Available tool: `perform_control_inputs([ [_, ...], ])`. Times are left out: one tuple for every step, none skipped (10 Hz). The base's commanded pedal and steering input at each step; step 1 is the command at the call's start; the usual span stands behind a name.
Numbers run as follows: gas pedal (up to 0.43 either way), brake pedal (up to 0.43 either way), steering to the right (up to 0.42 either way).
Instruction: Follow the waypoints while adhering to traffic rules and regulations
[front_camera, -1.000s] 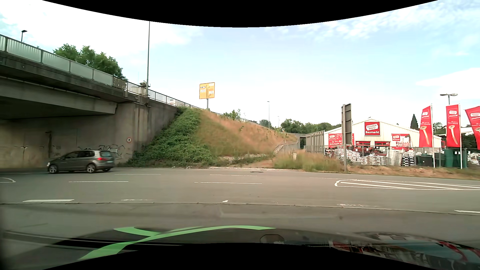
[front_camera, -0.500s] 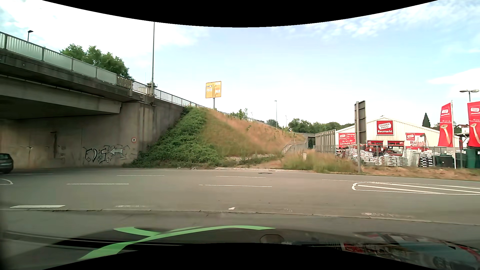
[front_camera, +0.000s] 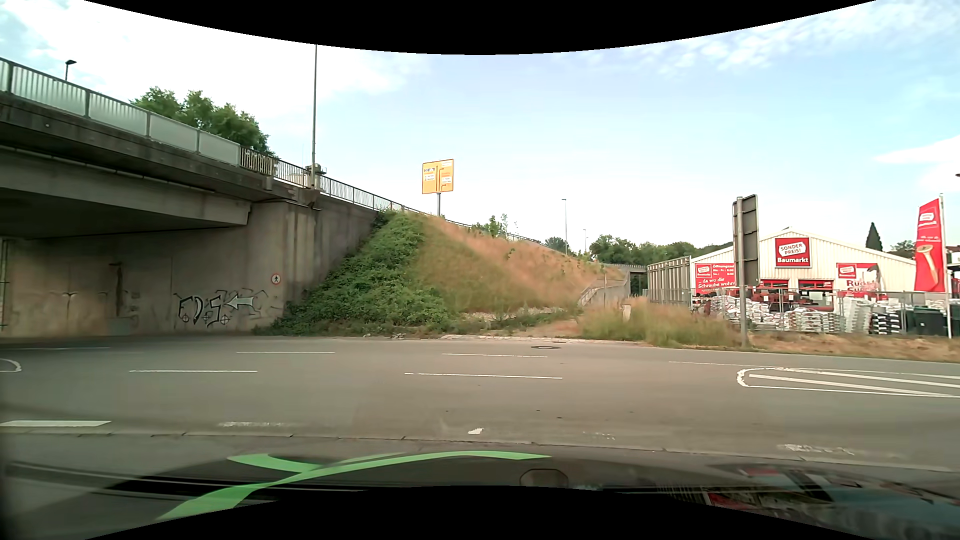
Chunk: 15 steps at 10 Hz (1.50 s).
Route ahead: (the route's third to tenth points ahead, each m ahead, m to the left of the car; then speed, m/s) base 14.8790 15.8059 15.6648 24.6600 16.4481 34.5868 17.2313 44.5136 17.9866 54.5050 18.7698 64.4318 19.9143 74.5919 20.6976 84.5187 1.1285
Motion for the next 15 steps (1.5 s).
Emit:
perform_control_inputs([
  [0.0, 0.165, -0.178],
  [0.0, 0.159, -0.18],
  [0.0, 0.152, -0.182],
  [0.0, 0.122, -0.185],
  [0.0, 0.0, -0.189],
  [0.0, 0.0, -0.191],
  [0.0, 0.0, -0.194],
  [0.0, 0.0, -0.195],
  [0.0, 0.0, -0.198],
  [0.008, 0.0, -0.196],
  [0.039, 0.0, -0.193],
  [0.067, 0.0, -0.193],
  [0.087, 0.0, -0.193],
  [0.11, 0.0, -0.198],
  [0.118, 0.0, -0.209],
])
